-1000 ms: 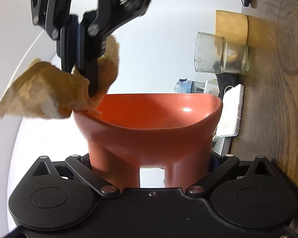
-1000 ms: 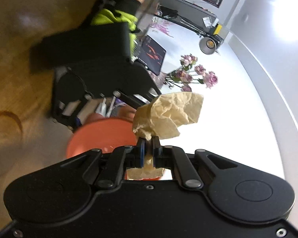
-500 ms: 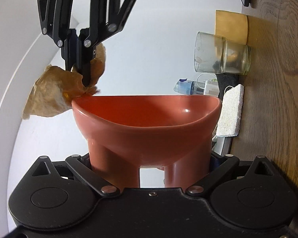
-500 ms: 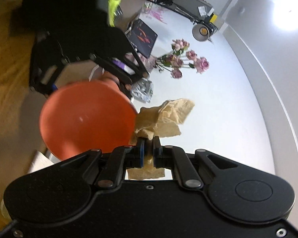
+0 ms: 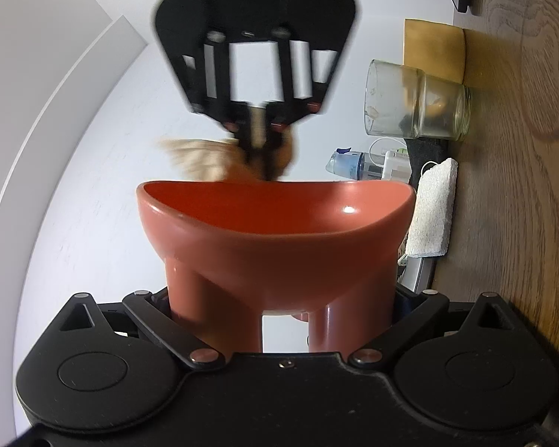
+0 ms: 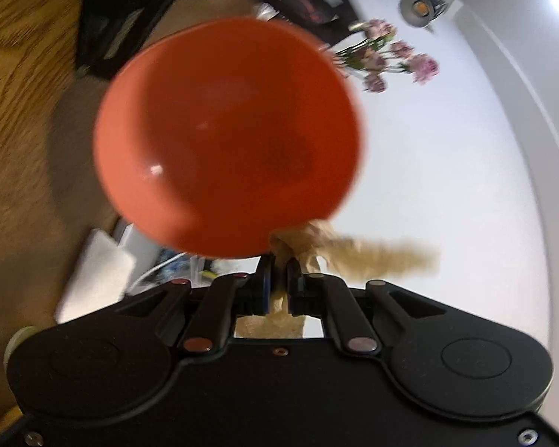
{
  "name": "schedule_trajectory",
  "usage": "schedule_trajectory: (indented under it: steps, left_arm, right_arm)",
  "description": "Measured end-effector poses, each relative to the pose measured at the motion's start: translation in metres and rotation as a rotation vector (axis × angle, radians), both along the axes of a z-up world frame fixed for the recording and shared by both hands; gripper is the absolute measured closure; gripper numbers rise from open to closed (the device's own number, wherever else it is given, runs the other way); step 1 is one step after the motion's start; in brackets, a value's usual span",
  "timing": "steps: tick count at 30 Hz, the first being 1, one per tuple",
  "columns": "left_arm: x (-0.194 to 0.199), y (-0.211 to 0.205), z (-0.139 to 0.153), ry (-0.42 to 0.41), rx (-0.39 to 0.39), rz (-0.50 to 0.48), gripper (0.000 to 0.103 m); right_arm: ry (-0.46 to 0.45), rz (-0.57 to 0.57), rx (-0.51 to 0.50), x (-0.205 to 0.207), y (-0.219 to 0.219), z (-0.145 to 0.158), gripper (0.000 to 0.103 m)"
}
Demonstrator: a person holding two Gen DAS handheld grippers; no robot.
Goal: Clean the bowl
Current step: 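Wipe the paper towel over the bowl's outer rim with the right gripper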
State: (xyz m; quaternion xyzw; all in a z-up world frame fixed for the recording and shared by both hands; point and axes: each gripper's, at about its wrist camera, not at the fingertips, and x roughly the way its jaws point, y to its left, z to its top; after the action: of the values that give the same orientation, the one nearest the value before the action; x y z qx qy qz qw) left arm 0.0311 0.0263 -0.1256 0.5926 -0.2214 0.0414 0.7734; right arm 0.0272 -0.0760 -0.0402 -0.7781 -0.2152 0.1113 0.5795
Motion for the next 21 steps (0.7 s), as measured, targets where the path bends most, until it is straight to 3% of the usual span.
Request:
schedule_trajectory:
  steps: [10, 21]
  left_arm:
    - [0.001, -0.001, 0.0, 0.0, 0.0, 0.0, 0.006]
    - [0.002, -0.001, 0.0, 0.0, 0.0, 0.0, 0.005]
  right_arm:
    - [0.118, -0.048, -0.083, 0.0, -0.008, -0.037, 0.096]
    - [0.237, 0.037, -0.199, -0.043, -0.01, -0.069, 0.096]
